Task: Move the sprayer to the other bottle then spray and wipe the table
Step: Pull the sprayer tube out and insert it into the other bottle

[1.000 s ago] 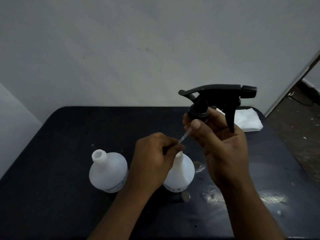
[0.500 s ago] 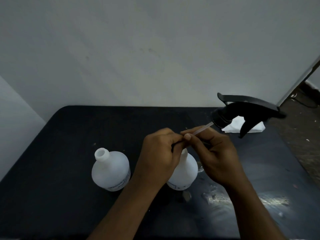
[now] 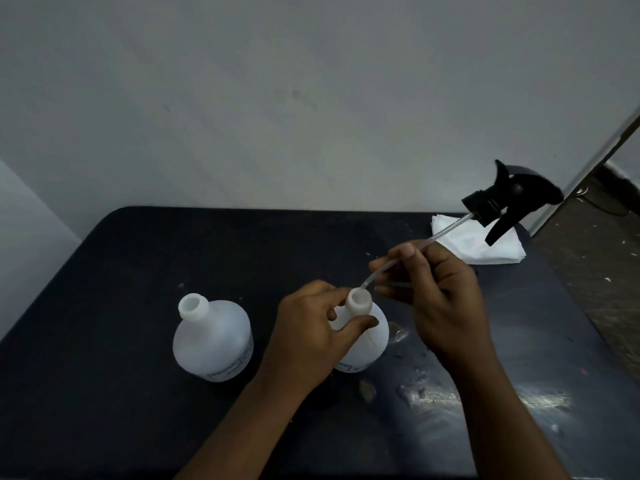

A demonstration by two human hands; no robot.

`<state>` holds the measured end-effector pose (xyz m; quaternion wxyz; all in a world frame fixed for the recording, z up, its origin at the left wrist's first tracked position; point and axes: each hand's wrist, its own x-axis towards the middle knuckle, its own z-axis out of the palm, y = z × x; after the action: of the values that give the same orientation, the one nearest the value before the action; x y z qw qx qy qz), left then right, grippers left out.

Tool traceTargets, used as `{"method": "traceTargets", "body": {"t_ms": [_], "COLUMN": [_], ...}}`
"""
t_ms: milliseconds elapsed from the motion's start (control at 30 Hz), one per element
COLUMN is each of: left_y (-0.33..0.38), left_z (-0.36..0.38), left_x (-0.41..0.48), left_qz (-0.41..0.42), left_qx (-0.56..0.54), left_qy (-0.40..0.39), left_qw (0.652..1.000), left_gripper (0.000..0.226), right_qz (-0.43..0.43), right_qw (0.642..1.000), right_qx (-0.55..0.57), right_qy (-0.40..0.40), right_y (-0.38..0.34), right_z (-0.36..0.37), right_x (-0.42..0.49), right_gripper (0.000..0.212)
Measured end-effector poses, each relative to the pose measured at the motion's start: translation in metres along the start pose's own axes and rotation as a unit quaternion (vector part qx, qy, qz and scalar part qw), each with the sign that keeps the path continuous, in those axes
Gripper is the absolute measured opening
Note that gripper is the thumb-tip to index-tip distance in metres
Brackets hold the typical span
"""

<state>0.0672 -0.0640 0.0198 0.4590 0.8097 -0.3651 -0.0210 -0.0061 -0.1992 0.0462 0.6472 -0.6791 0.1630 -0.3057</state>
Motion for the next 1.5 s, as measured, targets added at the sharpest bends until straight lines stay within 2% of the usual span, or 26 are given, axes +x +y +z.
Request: {"method": "traceTargets", "body": {"t_ms": [300, 433, 700, 767, 867, 933, 1033, 1133, 1233, 1367, 1500], "left_y": [0.001, -0.002, 0.012, 0.017, 0.005, -0.017, -0.056, -0.086, -0.102, -0.104, -0.109], "left_z": [0.004, 0.006, -0.013, -0.031, -0.070, -0.100, -0.135, -0.144, -0.126, -0.099, -0.088], "left_x": [-0.006, -0.007, -0.012, -0.019, -0.037, -0.044, -0.047, -0.062, -0.084, -0.080, -0.068], "left_qz": [-0.001, -0.001, -0.002, 0.023, 0.053, 0.025, -0.051, -0.152, -0.227, -0.200, -0.176], "left_qx": [0.008, 0.009, 0.028, 0.040, 0.072, 0.107, 0.135, 0.085, 0.016, -0.072, -0.005], "left_qy": [0.026, 0.035, 0.027, 0.056, 0.156, 0.198, 0.213, 0.190, 0.094, 0.043, 0.029], "left_qw": [1.000, 0.999, 0.999, 0.997, 0.984, 0.974, 0.966, 0.966, 0.969, 0.976, 0.984], "left_gripper": [0.044, 0.037, 0.052, 0.052, 0.051, 0.055, 0.077, 0.109, 0.139, 0.140, 0.141], "right_qz": [-0.004, -0.017, -0.035, -0.034, -0.027, -0.026, -0.027, -0.025, -0.021, -0.021, -0.024], "right_qw": [0.998, 0.997, 0.992, 0.992, 0.992, 0.993, 0.994, 0.994, 0.994, 0.996, 0.996], "right_qx": [0.062, 0.071, 0.110, 0.113, 0.111, 0.104, 0.099, 0.098, 0.096, 0.082, 0.081], "right_qy": [0.033, 0.031, 0.040, 0.041, 0.050, 0.048, 0.038, 0.036, 0.037, 0.036, 0.038], "right_y": [-0.017, -0.023, -0.031, -0.032, -0.033, -0.032, -0.028, -0.024, -0.021, -0.019, -0.019], "right_z": [-0.010, -0.009, -0.005, -0.006, -0.007, -0.007, -0.004, 0.000, 0.001, 0.000, -0.002], "right_x": [0.001, 0.000, 0.000, 0.000, -0.001, -0.001, -0.003, -0.001, 0.000, -0.001, -0.001], "right_gripper": [0.024, 0.025, 0.023, 0.023, 0.024, 0.024, 0.024, 0.023, 0.023, 0.024, 0.025]}}
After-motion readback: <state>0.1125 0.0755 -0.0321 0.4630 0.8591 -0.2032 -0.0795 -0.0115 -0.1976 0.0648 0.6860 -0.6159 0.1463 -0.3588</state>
